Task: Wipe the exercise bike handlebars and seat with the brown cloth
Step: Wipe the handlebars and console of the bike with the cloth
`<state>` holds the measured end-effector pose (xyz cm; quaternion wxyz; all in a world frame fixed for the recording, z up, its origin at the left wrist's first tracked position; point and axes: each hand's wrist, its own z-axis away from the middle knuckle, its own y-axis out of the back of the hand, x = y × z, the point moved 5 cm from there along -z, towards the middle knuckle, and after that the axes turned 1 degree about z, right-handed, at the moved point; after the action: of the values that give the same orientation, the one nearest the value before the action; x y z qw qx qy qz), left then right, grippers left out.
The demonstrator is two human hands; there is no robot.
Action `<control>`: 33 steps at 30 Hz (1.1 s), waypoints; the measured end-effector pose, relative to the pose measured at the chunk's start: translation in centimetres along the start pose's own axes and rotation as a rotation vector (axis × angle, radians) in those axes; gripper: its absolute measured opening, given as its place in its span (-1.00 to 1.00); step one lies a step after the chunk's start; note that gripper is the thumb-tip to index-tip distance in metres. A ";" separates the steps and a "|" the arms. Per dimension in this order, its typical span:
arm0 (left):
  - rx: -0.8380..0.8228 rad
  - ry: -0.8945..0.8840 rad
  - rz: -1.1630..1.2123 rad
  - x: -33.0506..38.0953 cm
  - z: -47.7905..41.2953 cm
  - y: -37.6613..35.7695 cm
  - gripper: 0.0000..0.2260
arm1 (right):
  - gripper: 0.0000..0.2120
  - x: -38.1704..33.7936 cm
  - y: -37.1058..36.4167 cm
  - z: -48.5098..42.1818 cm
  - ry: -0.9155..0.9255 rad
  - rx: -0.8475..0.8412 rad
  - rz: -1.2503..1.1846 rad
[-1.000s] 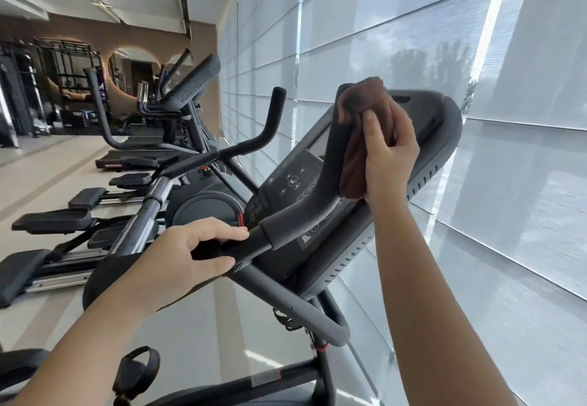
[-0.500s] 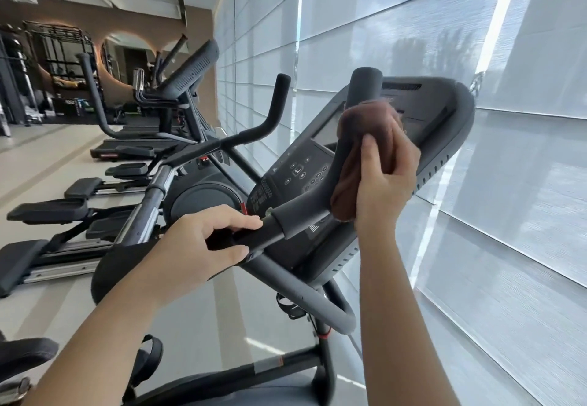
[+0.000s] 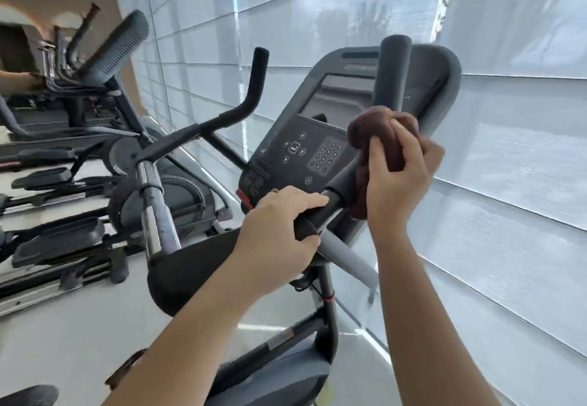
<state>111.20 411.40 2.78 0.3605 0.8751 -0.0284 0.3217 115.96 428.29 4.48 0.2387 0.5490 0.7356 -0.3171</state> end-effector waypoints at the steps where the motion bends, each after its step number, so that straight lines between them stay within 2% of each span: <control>1: -0.003 -0.012 -0.008 0.0 -0.1 0.0 -0.56 | -0.73 0.1 0.2 2.2 -0.035 0.017 0.012; 3: -0.013 -0.013 -0.019 0.0 -0.2 0.0 -0.56 | -0.73 -0.2 0.6 5.7 -0.053 0.004 0.053; 5: -0.014 -0.010 -0.020 -0.1 -0.4 -0.1 -0.57 | -0.73 -1.3 0.3 6.3 0.032 -0.080 0.153; 8: -0.052 -0.023 -0.028 -0.3 -0.7 -0.2 -0.59 | -0.73 -2.6 -0.6 2.8 0.154 -0.217 0.379; 11: -0.161 -0.095 -0.081 -0.4 -1.2 -0.1 -0.61 | -0.72 -3.4 -1.3 -0.6 0.227 -0.243 0.587; 14: -0.213 -0.282 -0.138 -0.7 -1.2 0.7 -0.66 | -0.71 -2.9 -1.0 0.6 0.239 -0.242 0.568; 17: -0.264 -0.392 -0.063 -1.7 -1.0 1.2 -0.55 | -0.72 -2.0 0.3 3.0 0.262 -0.251 0.486; 19: -0.263 -0.439 -0.016 -2.1 -1.0 1.4 -0.51 | -0.72 -2.2 0.2 1.9 0.351 -0.312 0.560; 21: -0.243 -0.473 0.012 -2.2 -0.9 1.5 -0.50 | -0.72 -3.1 -1.1 -0.3 0.471 -0.351 0.694; 24: -0.208 -0.508 0.059 -2.2 -0.8 1.4 -0.50 | -0.73 -3.8 -2.7 -2.5 0.637 -0.277 0.866; 27: -0.173 -0.512 0.109 -2.3 -0.7 1.5 -0.52 | -0.73 -3.1 -2.2 -1.4 0.585 -0.237 0.818; 29: -0.174 -0.513 0.128 -2.1 -0.6 1.6 -0.53 | -0.73 -2.9 -1.7 -0.5 0.590 -0.282 0.832; 31: -0.173 -0.512 0.149 -2.2 -0.6 1.8 -0.53 | -0.74 -3.5 -2.1 -1.0 0.663 -0.358 0.913; 33: -0.186 -0.521 0.162 -2.4 -0.7 1.7 -0.53 | -0.74 -4.8 -3.4 -2.9 0.771 -0.345 0.991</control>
<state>108.47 410.12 2.83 0.3926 0.8864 -0.2193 0.1100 114.07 426.53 10.52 0.1606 0.8514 0.4685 0.1729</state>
